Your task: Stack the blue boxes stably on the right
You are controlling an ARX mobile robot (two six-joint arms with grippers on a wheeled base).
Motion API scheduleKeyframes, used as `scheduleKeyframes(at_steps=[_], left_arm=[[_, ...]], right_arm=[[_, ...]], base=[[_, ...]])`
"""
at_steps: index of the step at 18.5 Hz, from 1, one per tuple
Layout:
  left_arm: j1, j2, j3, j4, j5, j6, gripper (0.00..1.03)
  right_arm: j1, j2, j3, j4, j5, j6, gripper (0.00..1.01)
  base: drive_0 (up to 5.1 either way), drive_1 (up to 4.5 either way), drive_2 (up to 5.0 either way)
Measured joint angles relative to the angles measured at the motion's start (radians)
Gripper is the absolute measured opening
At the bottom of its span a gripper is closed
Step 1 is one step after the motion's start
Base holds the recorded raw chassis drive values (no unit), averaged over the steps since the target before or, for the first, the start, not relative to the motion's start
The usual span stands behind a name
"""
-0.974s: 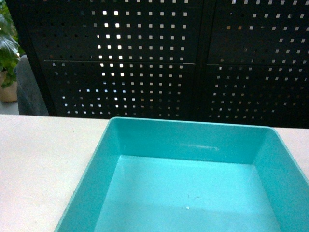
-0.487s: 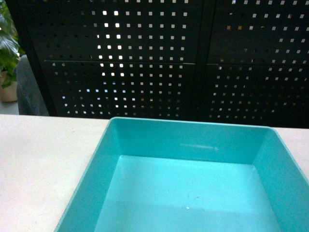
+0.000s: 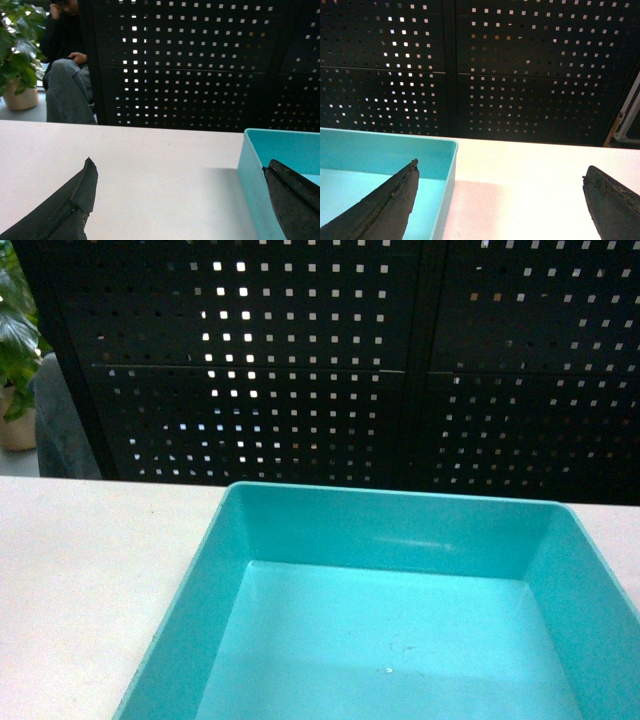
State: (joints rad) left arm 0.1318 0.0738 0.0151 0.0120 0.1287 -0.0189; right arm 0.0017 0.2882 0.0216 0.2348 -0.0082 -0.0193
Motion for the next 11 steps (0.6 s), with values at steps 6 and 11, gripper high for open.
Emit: scheduleKeyframes(at_steps=[6, 11], left_arm=[[0.027, 0.599, 0.189, 0.296, 0.170, -0.006, 0.98], [-0.178, 0.914, 0.478, 0.161, 0.133, -0.044, 0.98]], right_arm=[[0.097, 0.370, 0.167, 0.245, 0.020, 0.000, 0.98], [0.114, 0.660, 0.290, 0.327, -0.018, -0.054, 0.98]], base=[[0.0, 0.00, 0.0], [0.0, 0.00, 0.0]])
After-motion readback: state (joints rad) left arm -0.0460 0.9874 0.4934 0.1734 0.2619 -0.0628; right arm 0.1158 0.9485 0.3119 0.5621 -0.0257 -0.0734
